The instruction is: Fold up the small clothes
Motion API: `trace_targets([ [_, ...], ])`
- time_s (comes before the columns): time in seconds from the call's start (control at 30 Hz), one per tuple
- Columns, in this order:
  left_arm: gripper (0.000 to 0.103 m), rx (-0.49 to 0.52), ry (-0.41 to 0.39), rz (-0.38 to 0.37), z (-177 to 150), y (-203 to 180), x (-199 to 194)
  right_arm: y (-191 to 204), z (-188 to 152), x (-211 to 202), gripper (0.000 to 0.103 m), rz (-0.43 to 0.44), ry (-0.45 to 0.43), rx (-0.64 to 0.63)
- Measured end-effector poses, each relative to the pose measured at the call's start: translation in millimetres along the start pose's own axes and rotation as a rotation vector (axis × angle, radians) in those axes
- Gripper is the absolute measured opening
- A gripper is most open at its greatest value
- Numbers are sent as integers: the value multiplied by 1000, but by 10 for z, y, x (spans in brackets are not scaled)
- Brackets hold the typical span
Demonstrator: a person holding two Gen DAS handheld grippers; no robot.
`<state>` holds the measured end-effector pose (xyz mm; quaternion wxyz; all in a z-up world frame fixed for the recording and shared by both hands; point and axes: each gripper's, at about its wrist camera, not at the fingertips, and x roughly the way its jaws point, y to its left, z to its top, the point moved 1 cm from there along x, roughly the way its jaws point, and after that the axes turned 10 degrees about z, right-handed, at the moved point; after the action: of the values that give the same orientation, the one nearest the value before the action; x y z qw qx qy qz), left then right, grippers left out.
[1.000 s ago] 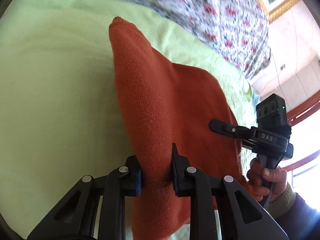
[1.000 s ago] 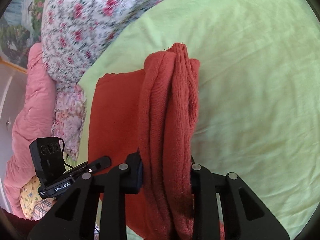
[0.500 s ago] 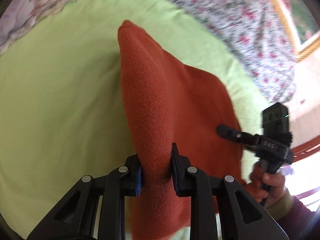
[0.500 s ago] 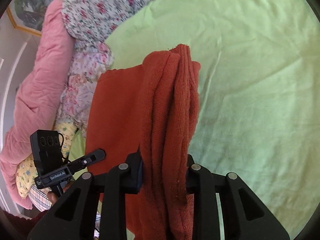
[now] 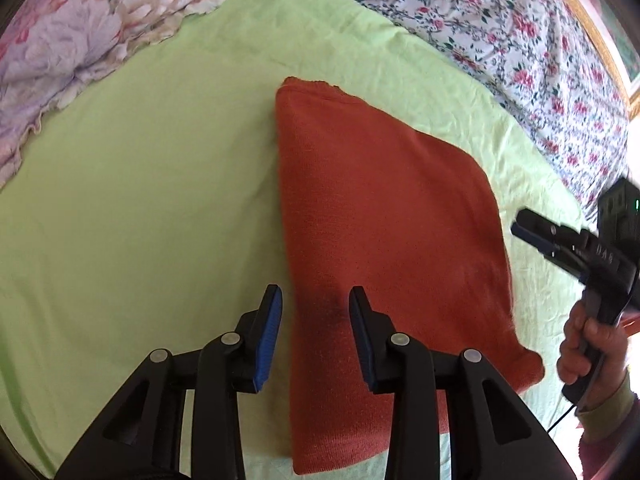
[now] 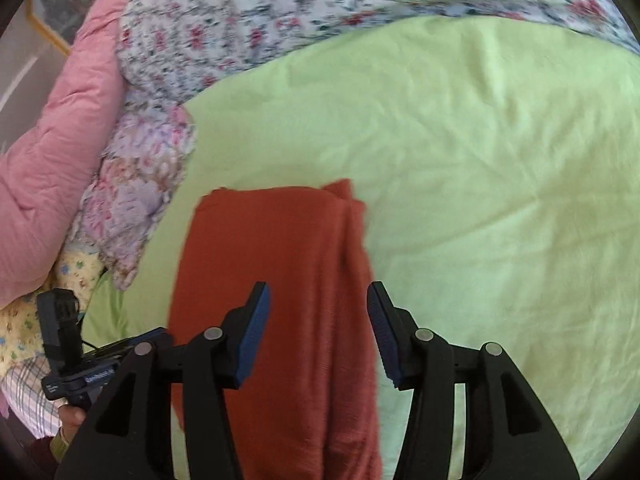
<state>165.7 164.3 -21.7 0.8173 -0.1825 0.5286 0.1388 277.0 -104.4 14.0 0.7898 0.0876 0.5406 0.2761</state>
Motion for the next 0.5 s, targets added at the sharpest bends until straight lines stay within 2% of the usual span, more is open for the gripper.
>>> trace_targets([
  [0.13, 35, 10, 13, 12, -4, -75, 41, -23, 62, 269, 43, -12, 52, 17],
  [0.2, 34, 14, 17, 18, -15, -102, 56, -86, 59, 350, 19, -11, 68, 43],
  [0.23, 33, 15, 22, 25, -5, -127, 70, -114, 65, 375, 12, -9, 76, 53],
  [0.27, 33, 19, 26, 29, 11, -161, 83, -112, 75, 361, 11, -11, 75, 46],
  [0.37, 33, 47, 21, 28, 34, -287, 94, -6, 195, 100, 10, 9, -18, 4],
  [0.43, 35, 91, 32, 50, 50, -388, 154, 18, 253, 20, 10, -40, -51, -29],
  [0.5, 35, 131, 30, 101, 28, -453, 231, -138, 254, 143, 10, -78, 6, -6],
])
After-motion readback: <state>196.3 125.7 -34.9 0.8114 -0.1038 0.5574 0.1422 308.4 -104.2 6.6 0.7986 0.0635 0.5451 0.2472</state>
